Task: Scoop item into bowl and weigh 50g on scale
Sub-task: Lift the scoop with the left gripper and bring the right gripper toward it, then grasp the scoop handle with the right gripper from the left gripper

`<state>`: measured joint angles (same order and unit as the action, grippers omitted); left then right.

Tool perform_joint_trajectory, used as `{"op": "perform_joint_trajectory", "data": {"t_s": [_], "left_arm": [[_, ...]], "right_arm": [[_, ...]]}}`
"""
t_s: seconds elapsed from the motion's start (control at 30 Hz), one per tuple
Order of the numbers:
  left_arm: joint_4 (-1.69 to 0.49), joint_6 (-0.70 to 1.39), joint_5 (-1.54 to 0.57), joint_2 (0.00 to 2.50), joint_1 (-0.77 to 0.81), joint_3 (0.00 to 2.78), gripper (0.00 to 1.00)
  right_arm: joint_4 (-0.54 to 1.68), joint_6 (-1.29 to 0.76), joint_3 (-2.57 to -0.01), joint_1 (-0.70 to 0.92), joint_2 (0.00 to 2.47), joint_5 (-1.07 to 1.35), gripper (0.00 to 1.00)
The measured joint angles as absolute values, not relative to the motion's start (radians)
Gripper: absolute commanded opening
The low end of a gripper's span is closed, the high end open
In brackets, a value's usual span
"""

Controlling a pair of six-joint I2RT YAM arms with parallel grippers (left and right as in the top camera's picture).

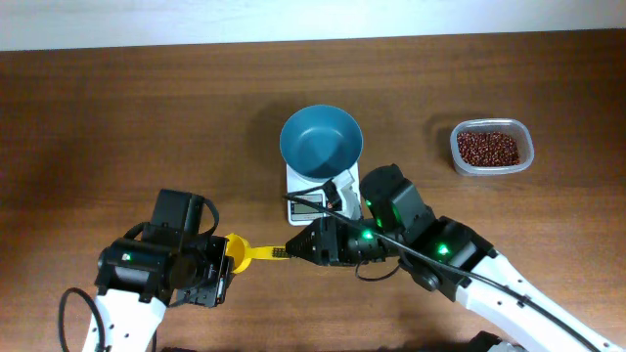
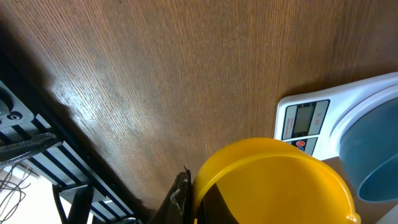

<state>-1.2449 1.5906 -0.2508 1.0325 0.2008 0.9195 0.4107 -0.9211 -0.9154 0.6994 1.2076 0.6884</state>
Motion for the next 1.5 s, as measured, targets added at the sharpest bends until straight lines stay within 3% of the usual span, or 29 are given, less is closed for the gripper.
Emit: {"op": "perform_joint_trajectory", "data": {"t_s": [0.7, 1.5], "left_arm": [[-1.19, 1.591, -0.285, 1.032, 0.206, 0.92, 0.0], [-1.154, 1.591, -0.339, 1.032, 0.206, 0.92, 0.0]], "right_arm": [[0.362, -0.967, -0.915, 0.7, 1.246, 0.716, 0.29], [0.324, -0.974, -0.915, 0.7, 1.246, 0.715, 0.26]]}}
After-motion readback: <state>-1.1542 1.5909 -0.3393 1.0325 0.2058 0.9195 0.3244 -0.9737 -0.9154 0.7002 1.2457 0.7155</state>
